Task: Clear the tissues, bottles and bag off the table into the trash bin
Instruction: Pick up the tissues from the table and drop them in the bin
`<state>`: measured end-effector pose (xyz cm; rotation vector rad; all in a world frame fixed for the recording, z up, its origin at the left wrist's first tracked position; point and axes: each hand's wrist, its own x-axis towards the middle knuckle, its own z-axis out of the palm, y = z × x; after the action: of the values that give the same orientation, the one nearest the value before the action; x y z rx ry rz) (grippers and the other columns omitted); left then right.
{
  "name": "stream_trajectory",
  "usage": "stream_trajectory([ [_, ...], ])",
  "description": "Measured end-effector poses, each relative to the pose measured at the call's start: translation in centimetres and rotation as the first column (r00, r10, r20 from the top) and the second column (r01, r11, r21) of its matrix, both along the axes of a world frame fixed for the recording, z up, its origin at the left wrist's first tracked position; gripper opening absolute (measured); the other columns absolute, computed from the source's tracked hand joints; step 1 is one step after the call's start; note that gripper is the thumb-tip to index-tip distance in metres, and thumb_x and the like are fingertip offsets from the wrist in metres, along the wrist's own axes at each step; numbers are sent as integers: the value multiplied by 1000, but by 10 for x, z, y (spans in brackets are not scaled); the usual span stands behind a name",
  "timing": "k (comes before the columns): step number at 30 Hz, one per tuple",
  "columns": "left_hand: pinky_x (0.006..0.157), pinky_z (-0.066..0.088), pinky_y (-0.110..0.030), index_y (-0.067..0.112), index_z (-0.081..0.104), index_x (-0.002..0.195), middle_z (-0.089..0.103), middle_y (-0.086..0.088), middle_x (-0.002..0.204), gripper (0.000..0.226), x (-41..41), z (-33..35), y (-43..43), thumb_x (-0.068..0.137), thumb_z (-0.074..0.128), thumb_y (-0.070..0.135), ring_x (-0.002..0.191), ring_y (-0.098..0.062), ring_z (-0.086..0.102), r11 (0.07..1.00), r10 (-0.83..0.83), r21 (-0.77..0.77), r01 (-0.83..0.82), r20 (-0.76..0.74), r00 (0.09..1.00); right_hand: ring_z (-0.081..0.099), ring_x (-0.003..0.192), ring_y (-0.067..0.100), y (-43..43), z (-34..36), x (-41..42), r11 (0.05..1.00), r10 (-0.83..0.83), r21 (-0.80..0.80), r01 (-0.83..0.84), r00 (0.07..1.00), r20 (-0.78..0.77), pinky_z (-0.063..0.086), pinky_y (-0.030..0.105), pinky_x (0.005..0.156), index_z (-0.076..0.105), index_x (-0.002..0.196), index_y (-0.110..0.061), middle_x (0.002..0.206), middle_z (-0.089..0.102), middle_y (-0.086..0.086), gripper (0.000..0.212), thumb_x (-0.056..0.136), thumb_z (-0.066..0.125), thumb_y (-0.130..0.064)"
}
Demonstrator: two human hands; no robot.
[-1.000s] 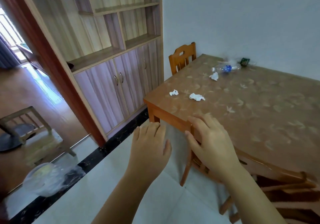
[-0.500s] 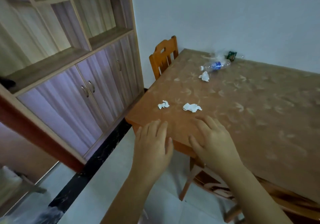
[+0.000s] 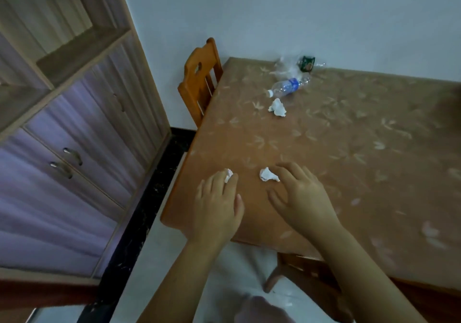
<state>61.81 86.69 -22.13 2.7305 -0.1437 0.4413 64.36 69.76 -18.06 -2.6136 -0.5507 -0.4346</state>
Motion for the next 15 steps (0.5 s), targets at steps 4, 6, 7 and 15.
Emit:
stream_trajectory([
  [4,85,50,-47,7,60,111,62,-14,116,41,48,-29,8,80,40,24,105,-30,60,995,-85,40,88,-79,993,61,74,37,-8,-23,43,998,-56,-13,55,997,-49,51,44,66,65,94,-5,95,66,13,29,68,60,-18],
  [6,85,51,-47,7,61,109,63,-14,114,41,70,-40,13,79,40,24,104,-30,61,996,-83,31,88,-132,988,62,74,36,-9,-35,66,998,-57,-24,55,995,-83,50,43,67,65,95,-5,96,67,13,29,69,67,-15],
  [7,85,51,-46,7,62,109,64,-14,113,41,80,-46,15,79,41,25,103,-30,61,996,-84,29,90,-156,984,62,76,36,-9,-42,77,998,-59,-30,56,993,-103,49,43,68,65,97,-5,96,67,12,30,69,72,-13],
  [15,82,50,-43,6,63,109,65,-14,112,40,126,-91,32,73,73,20,101,-32,62,993,-121,-56,109,-308,944,61,84,34,-7,-105,129,994,-110,-39,104,961,-254,47,44,72,65,101,-5,104,65,12,33,73,64,-22],
])
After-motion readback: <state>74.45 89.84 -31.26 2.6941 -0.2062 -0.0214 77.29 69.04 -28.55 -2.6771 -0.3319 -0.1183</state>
